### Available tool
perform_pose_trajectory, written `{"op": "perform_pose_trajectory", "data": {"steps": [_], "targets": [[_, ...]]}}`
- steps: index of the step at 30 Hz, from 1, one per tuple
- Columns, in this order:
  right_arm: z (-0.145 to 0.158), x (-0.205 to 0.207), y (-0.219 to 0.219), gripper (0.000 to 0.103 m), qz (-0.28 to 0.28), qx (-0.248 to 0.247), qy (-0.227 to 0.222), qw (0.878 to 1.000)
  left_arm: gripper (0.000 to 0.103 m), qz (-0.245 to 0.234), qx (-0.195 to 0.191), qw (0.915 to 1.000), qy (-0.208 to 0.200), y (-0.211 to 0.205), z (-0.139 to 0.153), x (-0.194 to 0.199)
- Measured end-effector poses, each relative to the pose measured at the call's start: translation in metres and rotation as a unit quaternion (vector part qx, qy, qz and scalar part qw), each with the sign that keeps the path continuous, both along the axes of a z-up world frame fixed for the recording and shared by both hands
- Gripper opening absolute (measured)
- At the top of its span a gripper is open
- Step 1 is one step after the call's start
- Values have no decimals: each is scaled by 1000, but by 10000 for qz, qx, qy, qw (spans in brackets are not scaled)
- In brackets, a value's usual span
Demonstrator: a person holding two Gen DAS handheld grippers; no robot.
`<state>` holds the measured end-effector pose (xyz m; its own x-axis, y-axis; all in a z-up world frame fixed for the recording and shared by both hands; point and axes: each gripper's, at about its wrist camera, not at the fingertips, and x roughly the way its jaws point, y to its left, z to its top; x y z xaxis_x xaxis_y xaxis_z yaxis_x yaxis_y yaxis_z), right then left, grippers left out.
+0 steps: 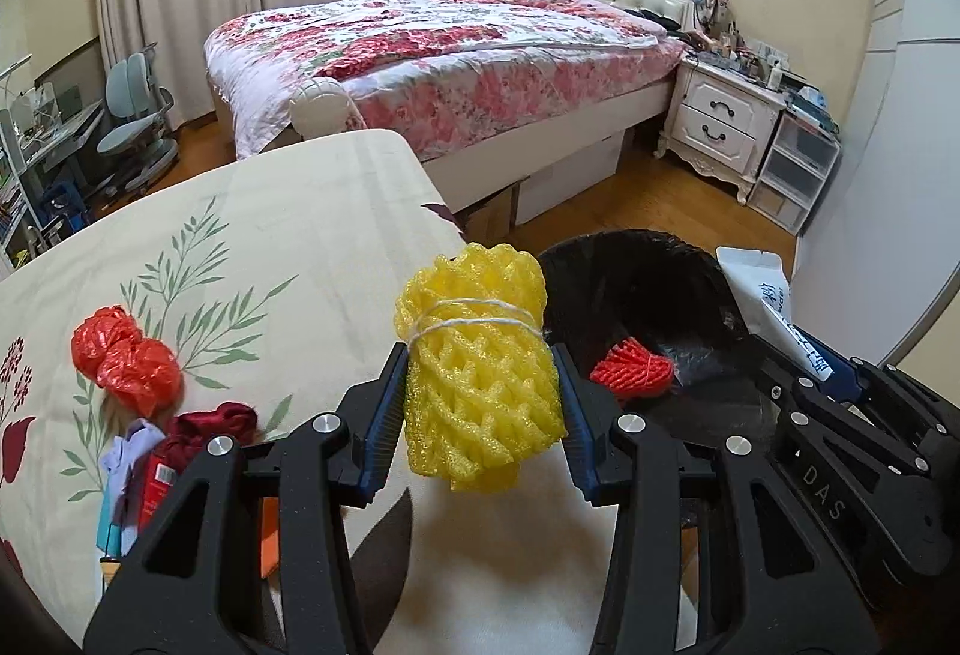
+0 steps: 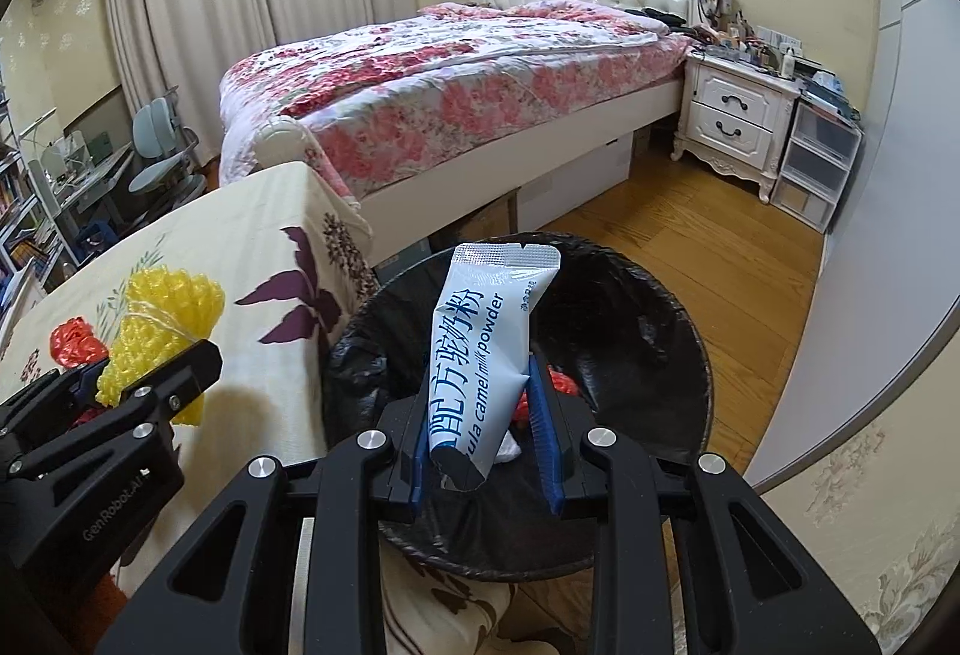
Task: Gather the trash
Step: 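Carry the packet and yellow net over the bin and open both tools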
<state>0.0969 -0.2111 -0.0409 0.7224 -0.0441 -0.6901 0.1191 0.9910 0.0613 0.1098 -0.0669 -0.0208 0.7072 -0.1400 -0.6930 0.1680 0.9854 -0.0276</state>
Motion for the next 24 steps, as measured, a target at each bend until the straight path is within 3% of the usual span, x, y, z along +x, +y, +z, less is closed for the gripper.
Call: {"op": "perform_pose_trajectory", "data": {"steps": [20, 24], "targets": [[-15, 23, -32, 29, -366, -8, 105, 9993, 46, -237, 391, 9989, 102, -45, -15, 35], [-17, 25, -37, 31, -416, -25, 126, 9991, 58, -278, 407, 9987, 86, -48, -14, 34]]}}
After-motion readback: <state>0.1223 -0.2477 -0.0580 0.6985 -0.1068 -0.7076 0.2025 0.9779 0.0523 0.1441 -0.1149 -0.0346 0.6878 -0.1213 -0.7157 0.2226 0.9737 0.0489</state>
